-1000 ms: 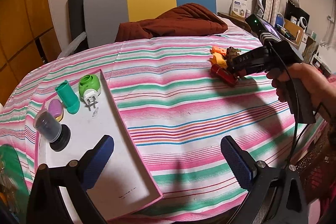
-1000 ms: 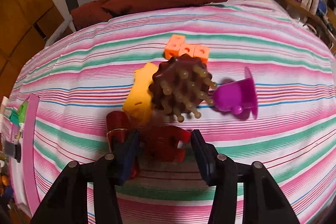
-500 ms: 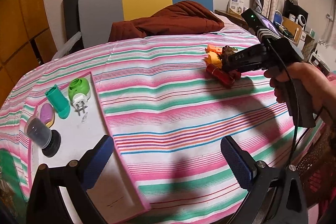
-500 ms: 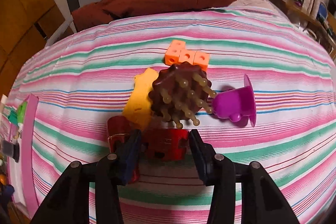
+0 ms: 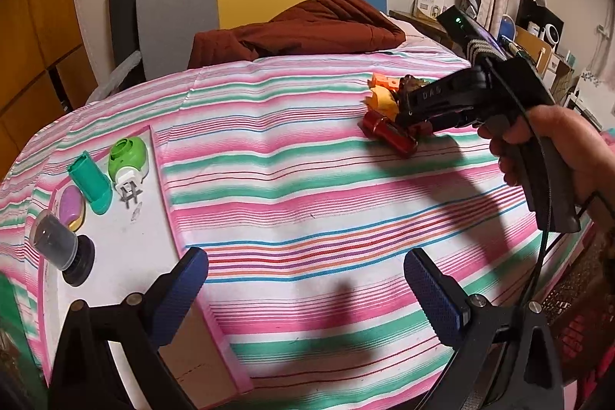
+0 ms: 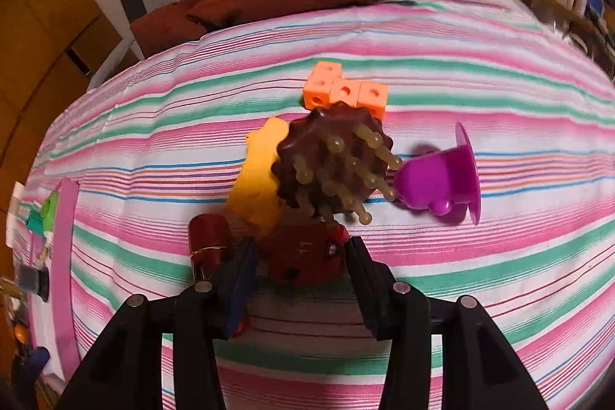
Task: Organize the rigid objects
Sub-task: 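Grasp the red puzzle piece with the right tool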
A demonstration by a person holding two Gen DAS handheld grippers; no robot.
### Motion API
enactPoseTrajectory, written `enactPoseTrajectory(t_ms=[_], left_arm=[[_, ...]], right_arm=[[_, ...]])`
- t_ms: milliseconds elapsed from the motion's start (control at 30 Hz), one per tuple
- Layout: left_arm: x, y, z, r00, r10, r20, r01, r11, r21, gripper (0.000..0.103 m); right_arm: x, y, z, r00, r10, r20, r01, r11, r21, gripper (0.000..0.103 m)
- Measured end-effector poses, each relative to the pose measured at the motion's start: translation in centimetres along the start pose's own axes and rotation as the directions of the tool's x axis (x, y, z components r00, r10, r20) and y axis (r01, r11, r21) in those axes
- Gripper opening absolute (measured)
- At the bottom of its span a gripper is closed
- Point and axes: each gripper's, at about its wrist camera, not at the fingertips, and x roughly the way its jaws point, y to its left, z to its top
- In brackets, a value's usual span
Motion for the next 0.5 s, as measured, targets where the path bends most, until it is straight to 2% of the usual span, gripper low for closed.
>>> enactPoseTrajectory(t_ms=[67,133,300,433,500], left_arm=[[0.1,-0.1,0.1,1.000,0.002,-0.002,-0.002,1.000,-0.003,0.102],[0.1,-0.1,0.1,1.000,0.000,-0.001,0.000,1.000,-0.009,0.102],[0.4,-0.2,0.1,1.000,-0.003,-0.012,0.003,1.000,-0.012,0.102],[0.6,-0.4,0.0,1.000,-0.005,-0.018,0.005,1.000,-0.007,0.102],[0.8,-0.6,0.1,1.000,-0.007,-0.022,0.007,1.000,-0.004,0.102]], right_arm=[[0.0,-1.2,0.2,0.999,0.032,-0.010,-0.032,0.997,0.070,0.047],[-0.3,-2.0,0.2,1.000,-0.009,-0.007,0.009,0.996,0.094,0.047],[0.0,-0.8,0.2,1.000,0.011,-0.020,-0.010,0.999,0.049,0.048],[0.3,0.6,0.0,0.998,-0.062,-0.022,0.061,0.997,-0.043,0.048],[0.3,0.3,0.0,0.998,-0.060,-0.023,0.059,0.998,-0.034,0.048]])
